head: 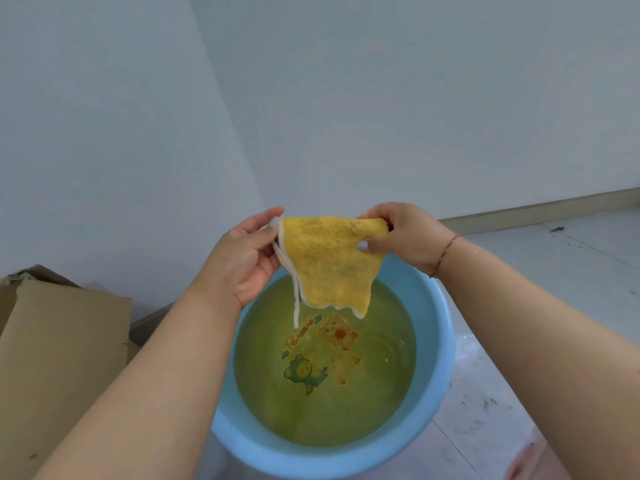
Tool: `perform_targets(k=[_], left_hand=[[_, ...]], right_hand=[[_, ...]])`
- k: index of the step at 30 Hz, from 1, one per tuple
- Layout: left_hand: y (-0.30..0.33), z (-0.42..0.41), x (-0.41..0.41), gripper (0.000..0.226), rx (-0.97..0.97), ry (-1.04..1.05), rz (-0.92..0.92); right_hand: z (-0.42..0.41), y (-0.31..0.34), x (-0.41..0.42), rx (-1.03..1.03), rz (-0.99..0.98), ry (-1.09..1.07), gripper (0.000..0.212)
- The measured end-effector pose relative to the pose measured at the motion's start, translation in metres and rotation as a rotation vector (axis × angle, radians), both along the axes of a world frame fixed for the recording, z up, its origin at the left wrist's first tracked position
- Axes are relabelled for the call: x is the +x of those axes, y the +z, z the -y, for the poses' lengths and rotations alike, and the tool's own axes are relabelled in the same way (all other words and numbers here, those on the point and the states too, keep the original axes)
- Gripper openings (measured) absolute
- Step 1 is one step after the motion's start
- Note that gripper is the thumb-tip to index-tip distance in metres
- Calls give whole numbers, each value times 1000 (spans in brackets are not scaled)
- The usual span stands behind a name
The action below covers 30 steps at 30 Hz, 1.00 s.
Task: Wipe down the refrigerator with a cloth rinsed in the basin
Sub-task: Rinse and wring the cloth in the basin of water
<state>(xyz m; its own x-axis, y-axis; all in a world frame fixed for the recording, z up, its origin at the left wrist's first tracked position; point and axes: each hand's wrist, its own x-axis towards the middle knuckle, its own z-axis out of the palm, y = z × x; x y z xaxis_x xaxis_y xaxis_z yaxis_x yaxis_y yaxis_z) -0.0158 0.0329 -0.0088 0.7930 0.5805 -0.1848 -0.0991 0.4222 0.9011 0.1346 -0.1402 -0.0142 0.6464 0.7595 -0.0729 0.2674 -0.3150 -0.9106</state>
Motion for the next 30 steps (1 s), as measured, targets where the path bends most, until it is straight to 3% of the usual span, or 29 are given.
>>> perform_targets(k=[2,4,5,7,8,10,12,16,17,19,22,25,27,30], left_hand=[[-1,0,-1,37,279,-138,-138],[0,3,2,39,650,-167,-322],[3,5,6,31,825,-117,-362],[14,9,18,11,1050,-30,-358],[20,10,24,12,1077,-19,-335],[30,14,36,15,878,-97,-252],[33,22,48,18,691,-179,-231],[12,30,66,26,807,-22,-365],[7,30,66,26,821,16,-395],[-1,29,64,25,771,23,-424],[-11,25,57,20,685,16,-450],[-17,22,51,18,695,68,-487],[-21,21,47,17,693,82,-497],[-26,19,40,13,695,69,-515]], right_hand=[[1,0,2,-71,257,-89,12],[3,4,6,60,263,-113,7],[5,5,8,159,176,-121,8],[10,5,11,373,-179,-125,5],[12,3,13,451,-372,-95,9],[18,-3,14,469,-617,20,26],[23,-5,14,436,-721,68,31],[37,0,30,457,-806,-194,32],[41,1,36,497,-769,-273,33],[46,1,48,542,-511,-407,28],[48,-3,60,368,176,-493,13],[43,-25,65,223,759,-281,24],[40,-47,62,-39,790,13,31],[42,-75,53,-537,572,320,42]])
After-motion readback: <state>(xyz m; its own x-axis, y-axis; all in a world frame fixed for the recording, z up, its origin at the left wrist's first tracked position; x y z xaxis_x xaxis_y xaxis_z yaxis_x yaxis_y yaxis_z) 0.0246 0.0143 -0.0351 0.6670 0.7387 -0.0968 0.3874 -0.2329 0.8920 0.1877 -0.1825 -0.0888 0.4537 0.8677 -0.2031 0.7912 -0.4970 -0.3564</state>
